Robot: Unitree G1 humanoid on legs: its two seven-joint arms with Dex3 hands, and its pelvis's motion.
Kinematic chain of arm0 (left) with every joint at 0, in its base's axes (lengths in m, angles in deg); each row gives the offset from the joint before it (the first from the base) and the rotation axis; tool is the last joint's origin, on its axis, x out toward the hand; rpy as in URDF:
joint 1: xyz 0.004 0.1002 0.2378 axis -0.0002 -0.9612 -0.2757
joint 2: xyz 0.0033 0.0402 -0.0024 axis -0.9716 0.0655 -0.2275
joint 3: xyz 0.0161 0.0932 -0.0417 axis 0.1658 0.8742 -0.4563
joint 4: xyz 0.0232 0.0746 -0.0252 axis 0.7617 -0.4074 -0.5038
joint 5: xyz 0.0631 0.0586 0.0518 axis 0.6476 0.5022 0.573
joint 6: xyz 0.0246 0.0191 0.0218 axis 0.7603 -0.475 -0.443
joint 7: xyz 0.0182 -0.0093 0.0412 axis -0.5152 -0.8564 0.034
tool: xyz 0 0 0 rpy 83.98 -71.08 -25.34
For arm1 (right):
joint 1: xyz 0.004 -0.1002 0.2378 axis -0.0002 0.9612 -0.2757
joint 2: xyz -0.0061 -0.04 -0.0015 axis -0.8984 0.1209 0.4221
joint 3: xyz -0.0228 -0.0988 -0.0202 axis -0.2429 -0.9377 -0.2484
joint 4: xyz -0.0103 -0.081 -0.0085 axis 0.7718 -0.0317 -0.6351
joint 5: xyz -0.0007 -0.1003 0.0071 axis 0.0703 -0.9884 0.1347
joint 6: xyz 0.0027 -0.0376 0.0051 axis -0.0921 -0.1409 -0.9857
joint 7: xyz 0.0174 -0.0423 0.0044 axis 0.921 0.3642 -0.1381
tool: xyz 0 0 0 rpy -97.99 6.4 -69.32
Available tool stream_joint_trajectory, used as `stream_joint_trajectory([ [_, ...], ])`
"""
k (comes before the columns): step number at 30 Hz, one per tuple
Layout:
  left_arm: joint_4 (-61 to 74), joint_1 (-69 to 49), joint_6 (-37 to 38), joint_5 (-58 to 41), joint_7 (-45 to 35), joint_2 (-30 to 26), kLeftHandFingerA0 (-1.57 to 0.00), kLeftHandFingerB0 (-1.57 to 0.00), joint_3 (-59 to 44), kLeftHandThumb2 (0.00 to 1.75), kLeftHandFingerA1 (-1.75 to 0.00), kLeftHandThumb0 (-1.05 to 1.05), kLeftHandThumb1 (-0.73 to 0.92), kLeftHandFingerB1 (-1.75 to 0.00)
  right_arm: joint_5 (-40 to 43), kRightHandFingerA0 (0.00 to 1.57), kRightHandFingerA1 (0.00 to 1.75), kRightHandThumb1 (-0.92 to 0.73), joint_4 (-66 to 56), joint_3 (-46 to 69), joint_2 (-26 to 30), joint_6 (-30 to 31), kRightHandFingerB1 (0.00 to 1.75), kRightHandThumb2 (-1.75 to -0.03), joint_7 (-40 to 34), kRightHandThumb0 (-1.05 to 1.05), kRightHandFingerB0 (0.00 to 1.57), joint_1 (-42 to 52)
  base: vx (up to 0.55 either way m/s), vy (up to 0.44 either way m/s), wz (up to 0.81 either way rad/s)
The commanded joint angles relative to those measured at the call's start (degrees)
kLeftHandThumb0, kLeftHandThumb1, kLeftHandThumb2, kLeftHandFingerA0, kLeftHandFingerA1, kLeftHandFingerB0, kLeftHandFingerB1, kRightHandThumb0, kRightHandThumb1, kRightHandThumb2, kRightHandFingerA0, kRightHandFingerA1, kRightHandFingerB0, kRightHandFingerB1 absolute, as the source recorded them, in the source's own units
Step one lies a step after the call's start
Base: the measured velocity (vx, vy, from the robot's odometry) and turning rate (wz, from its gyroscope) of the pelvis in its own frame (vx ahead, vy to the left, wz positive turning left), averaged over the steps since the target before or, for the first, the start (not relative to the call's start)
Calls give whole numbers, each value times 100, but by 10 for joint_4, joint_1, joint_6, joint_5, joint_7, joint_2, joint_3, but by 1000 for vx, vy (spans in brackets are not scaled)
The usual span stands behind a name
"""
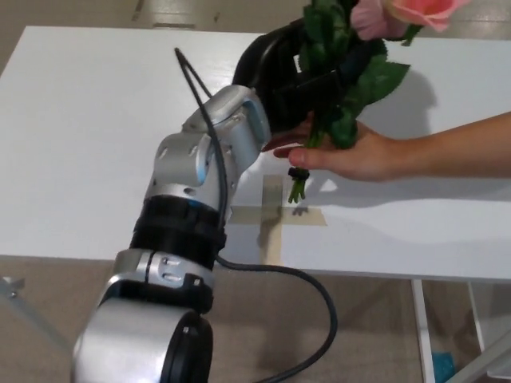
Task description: Use the left hand to pick up the rose and passes it to a human.
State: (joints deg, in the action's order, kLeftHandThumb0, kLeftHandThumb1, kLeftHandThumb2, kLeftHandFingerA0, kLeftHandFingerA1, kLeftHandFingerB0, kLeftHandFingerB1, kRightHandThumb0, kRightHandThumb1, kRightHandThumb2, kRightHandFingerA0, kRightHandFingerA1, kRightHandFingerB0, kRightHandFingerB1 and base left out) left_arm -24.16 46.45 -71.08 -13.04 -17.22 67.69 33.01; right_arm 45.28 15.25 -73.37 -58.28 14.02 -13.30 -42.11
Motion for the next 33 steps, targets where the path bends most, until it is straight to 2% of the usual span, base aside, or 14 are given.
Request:
stream_joint_trajectory([
  [1,-17,23,25,4,-13,27,-91,-86,12,74,-145,-11,78,-98,0,68,43,-67,4,-1,-5,8,39,-60,1,-31,55,-1,0,0,0],
  [21,-41,25,41,8,-27,18,-91,-84,28,75,-141,-11,78,-101,5,67,43,-67,3,3,-7,4,38,-61,4,-32,53,-6,0,0,0],
  [23,-29,12,38,14,-45,12,-88,-83,42,71,-137,-13,80,-97,4,67,43,-67,4,3,-9,4,38,-61,3,-32,52,-1,0,0,0],
  [24,-27,8,43,22,-62,3,-89,-86,55,67,-126,-14,82,-82,4,67,43,-67,4,3,-8,4,38,-61,5,-32,52,0,0,0,0],
  [26,-26,6,44,21,-64,0,-89,-86,59,67,-126,-14,82,-82,4,67,43,-67,4,3,-8,4,38,-61,5,-32,52,0,0,0,0],
  [27,-29,13,38,44,-103,-27,-27,-9,90,61,-36,-41,57,-22,3,67,43,-67,5,2,-8,3,38,-61,5,-32,53,3,0,0,0],
  [28,-35,23,30,79,-160,-67,-27,-9,137,61,-36,-41,57,-22,1,67,43,-67,6,0,-8,1,38,-61,4,-32,53,8,0,0,0],
  [29,-42,33,32,93,-192,-91,0,0,159,76,0,-71,44,-2,2,67,43,-67,6,1,-8,3,38,-61,5,-32,53,5,0,0,0],
  [32,-45,35,37,96,-214,-115,0,0,181,80,0,-73,43,-4,3,68,42,-68,6,2,-11,4,38,-60,4,-32,54,9,0,0,0],
  [33,-45,33,39,96,-221,-123,0,0,186,61,0,-85,44,-12,2,68,42,-68,7,1,-10,5,38,-60,4,-32,54,11,0,0,0],
])
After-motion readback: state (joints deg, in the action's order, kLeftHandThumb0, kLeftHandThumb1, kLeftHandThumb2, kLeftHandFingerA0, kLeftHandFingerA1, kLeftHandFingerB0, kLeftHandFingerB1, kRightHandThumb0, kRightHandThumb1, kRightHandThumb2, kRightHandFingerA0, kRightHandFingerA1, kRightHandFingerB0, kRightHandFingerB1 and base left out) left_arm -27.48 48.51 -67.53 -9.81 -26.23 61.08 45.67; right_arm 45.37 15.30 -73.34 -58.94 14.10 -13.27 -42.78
